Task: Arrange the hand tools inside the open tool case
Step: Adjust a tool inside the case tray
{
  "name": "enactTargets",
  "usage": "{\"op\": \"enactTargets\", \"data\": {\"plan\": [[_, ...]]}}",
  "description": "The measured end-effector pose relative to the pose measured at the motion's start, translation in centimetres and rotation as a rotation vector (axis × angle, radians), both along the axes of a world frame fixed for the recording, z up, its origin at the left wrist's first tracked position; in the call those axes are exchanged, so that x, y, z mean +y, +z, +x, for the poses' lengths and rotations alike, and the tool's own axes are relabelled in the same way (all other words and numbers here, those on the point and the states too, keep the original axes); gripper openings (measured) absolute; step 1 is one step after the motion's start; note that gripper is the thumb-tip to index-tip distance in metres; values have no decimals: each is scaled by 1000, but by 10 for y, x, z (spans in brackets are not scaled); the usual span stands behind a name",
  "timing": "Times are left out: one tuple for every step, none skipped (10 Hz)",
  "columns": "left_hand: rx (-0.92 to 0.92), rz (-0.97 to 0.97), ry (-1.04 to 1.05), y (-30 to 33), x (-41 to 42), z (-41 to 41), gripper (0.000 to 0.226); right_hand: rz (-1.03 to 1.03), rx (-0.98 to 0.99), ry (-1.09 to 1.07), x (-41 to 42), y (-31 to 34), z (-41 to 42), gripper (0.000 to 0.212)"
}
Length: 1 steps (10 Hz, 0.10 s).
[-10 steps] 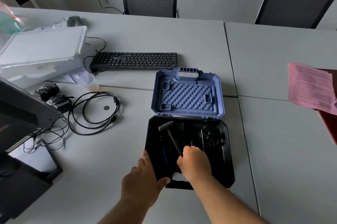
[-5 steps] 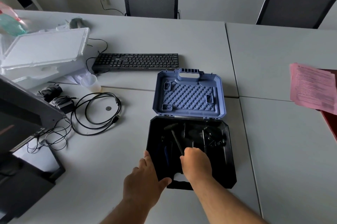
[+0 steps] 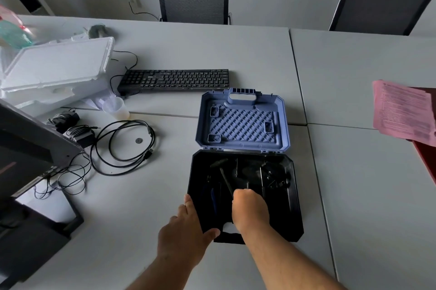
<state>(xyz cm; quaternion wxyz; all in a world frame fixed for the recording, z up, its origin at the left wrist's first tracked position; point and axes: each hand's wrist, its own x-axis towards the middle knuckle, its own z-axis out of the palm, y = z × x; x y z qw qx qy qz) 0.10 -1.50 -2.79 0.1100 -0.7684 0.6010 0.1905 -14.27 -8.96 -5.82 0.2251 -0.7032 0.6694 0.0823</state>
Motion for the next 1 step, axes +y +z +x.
{"op": "enactTargets", "data": {"plan": [[-12, 6, 3, 5, -4, 2, 113, -38, -14, 20, 3, 8, -4, 11]]}}
